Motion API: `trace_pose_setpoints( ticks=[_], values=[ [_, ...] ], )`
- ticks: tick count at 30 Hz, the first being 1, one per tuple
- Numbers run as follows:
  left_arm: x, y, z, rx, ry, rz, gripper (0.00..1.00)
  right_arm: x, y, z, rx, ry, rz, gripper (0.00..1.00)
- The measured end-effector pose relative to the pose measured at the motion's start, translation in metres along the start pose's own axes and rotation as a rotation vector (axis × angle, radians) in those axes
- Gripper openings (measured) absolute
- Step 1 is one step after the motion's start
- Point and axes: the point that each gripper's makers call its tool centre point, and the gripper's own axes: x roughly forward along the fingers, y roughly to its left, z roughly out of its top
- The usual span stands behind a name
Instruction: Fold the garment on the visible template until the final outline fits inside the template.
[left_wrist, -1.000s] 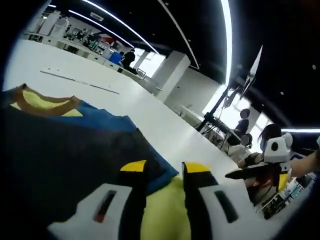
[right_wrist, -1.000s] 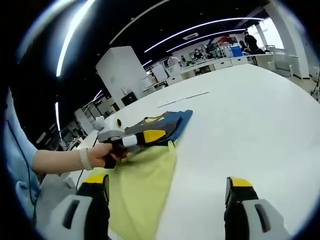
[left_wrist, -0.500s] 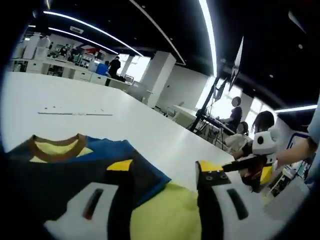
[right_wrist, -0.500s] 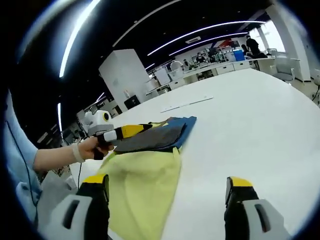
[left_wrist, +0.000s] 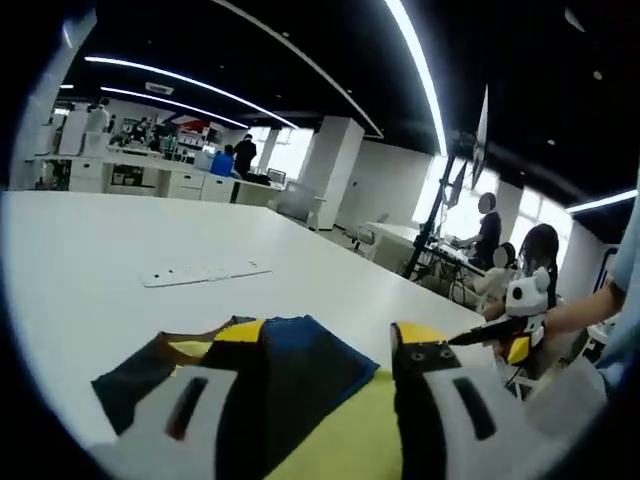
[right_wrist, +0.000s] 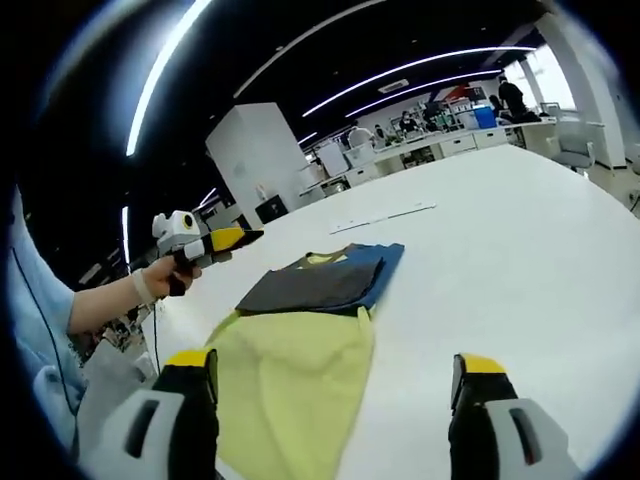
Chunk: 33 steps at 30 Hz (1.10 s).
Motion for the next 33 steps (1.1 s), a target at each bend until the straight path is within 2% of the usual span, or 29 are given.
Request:
trace_pose_setpoints(
  ticks=[3, 5, 7, 11, 14, 19, 23, 27, 29, 30, 31, 32, 33],
  values=[
    [-0.007, 0.007, 0.009, 0.008, -0.002, 0.016, 0.44, 0.001, 0.001, 0.003, -0.004, -0.002, 0.003, 0.98],
    [-0.012, 0.011, 0.01, 0.028, 0.014, 0.021, 0.45, 0.001, 0.002, 0.006, -0.009, -0.004, 0.005, 0.98],
    [-0.017, 0.015, 0.01, 0.008, 0.023, 0.029, 0.46, 0.001, 0.001, 0.009, -0.007, -0.012, 0.004, 0.98],
    [-0.031, 0.019, 0.01, 0.019, 0.042, 0.038, 0.48, -0.002, 0.002, 0.011, -0.015, -0.01, 0.001, 0.98],
    [-0.055, 0.028, 0.019, 0.023, 0.026, 0.071, 0.48, -0.005, 0.005, 0.012, -0.016, -0.012, 0.001, 0.98],
    [-0.095, 0.037, 0.023, 0.034, 0.04, 0.125, 0.48, -0.008, 0.015, 0.014, -0.015, -0.008, 0.007, 0.98],
    [-0.132, 0.039, 0.035, 0.033, 0.009, 0.165, 0.48, -0.01, 0.026, 0.017, -0.016, -0.006, 0.013, 0.98],
    [-0.174, 0.045, 0.032, 0.064, 0.045, 0.228, 0.48, -0.011, 0.039, 0.017, -0.033, 0.007, 0.039, 0.98],
    [-0.192, 0.044, 0.036, 0.019, 0.021, 0.239, 0.49, -0.011, 0.04, 0.017, -0.035, 0.005, 0.04, 0.98],
    [-0.2, 0.043, 0.036, 0.039, 0.027, 0.242, 0.49, -0.011, 0.041, 0.017, -0.033, 0.004, 0.041, 0.98],
    [-0.209, 0.049, 0.036, 0.093, 0.046, 0.285, 0.48, -0.011, 0.042, 0.018, -0.034, 0.002, 0.04, 0.98],
    [-0.219, 0.052, 0.033, 0.109, 0.064, 0.31, 0.49, -0.011, 0.043, 0.019, -0.039, -0.002, 0.039, 0.98],
    [-0.223, 0.05, 0.034, 0.085, 0.054, 0.295, 0.49, -0.011, 0.044, 0.02, -0.042, -0.004, 0.041, 0.98]
  ],
)
